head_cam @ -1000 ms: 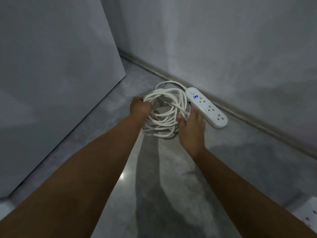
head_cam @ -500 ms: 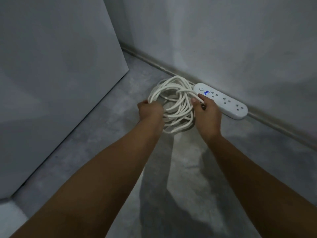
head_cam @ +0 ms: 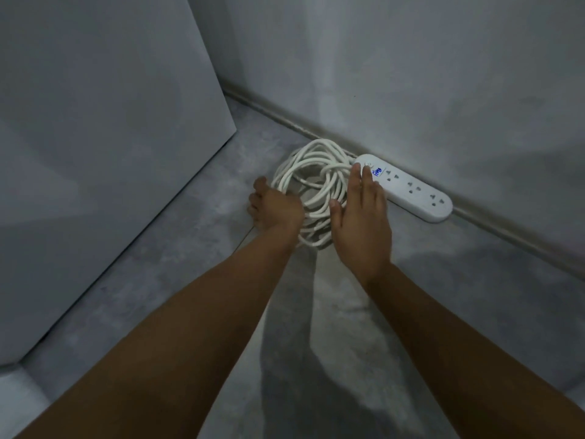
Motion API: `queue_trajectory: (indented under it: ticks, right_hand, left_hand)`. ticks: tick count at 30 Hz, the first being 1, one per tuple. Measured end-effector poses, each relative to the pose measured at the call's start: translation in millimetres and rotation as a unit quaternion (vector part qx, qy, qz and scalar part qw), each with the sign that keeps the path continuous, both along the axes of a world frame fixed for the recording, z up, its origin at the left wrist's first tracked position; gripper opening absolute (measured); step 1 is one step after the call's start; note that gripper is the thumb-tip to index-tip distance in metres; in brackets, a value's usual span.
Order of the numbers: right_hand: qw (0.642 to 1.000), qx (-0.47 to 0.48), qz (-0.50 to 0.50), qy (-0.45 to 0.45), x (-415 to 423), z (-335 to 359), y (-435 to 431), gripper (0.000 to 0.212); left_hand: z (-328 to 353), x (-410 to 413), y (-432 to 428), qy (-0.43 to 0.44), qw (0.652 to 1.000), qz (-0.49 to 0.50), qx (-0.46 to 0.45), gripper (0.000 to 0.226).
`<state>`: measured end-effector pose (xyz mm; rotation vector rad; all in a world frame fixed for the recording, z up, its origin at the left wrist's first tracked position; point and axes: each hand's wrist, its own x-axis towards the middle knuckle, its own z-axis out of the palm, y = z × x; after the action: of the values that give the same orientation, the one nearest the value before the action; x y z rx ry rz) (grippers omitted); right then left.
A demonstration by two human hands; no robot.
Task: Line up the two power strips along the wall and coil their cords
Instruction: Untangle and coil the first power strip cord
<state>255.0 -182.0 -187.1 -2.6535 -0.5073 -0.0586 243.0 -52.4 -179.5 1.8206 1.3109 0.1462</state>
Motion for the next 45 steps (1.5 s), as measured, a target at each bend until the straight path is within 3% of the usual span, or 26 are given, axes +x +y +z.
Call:
queue_trajectory:
  ticks: [2, 4, 8, 11, 15, 19, 23, 30, 40, 45]
  right_hand:
    - [1.0, -0.022, 0.0, 0.003, 2.0, 0.1, 3.8, 0.062]
    - [0.999, -0.047, 0.01, 0.006, 1.1, -2.9, 7.2, 0.062]
    - [0.996, -0.075, 0.027, 0.029, -0.8, -10.4, 7.8, 0.062]
    - [0.996, -0.084, 0.032, 0.027, 0.4, -7.2, 6.8, 0.062]
    - [0.995, -0.085, 0.031, 0.03, 1.0, -4.0, 9.2, 0.06]
    - [0.996, -0.076, 0.022, 0.034, -0.8, -2.9, 12.1, 0.059]
    - [0.997, -0.056, 0.022, 0.049, 2.5, 0.1, 11.2, 0.059]
    - [0.998, -0.038, 0.027, 0.037, -3.9, 9.1, -3.4, 0.063]
    - [0.998, -0.017, 0.013, 0.06, -45.6, 4.6, -1.7, 0.069]
    - [0.997, -0.034, 0.022, 0.071, -36.6, -4.0, 3.6, 0.069]
  left_hand:
    - [-7.8, -8.4, 5.4, -0.038, 0.988, -0.077, 0.126, 0.072]
    - [-15.8, -13.9, 10.8, -0.102, 0.969, -0.12, 0.192, 0.074]
    - [-26.7, -21.7, 16.5, -0.196, 0.938, -0.17, 0.229, 0.052]
    - [-28.1, -20.9, 20.6, -0.219, 0.927, -0.192, 0.235, 0.044]
    - [-23.6, -13.6, 21.6, -0.195, 0.945, -0.168, 0.201, 0.038]
    - [-14.3, -5.7, 20.4, -0.182, 0.968, -0.139, 0.099, 0.034]
    - [-12.0, -8.5, 30.1, -0.145, 0.974, -0.173, 0.028, 0.045]
    - [10.1, -25.9, 37.9, -0.138, 0.978, -0.144, -0.067, 0.067]
    - [19.8, -41.4, 28.3, -0.129, 0.975, -0.151, -0.099, 0.07]
    - [17.8, -34.9, 22.6, -0.157, 0.974, -0.094, -0.133, 0.064]
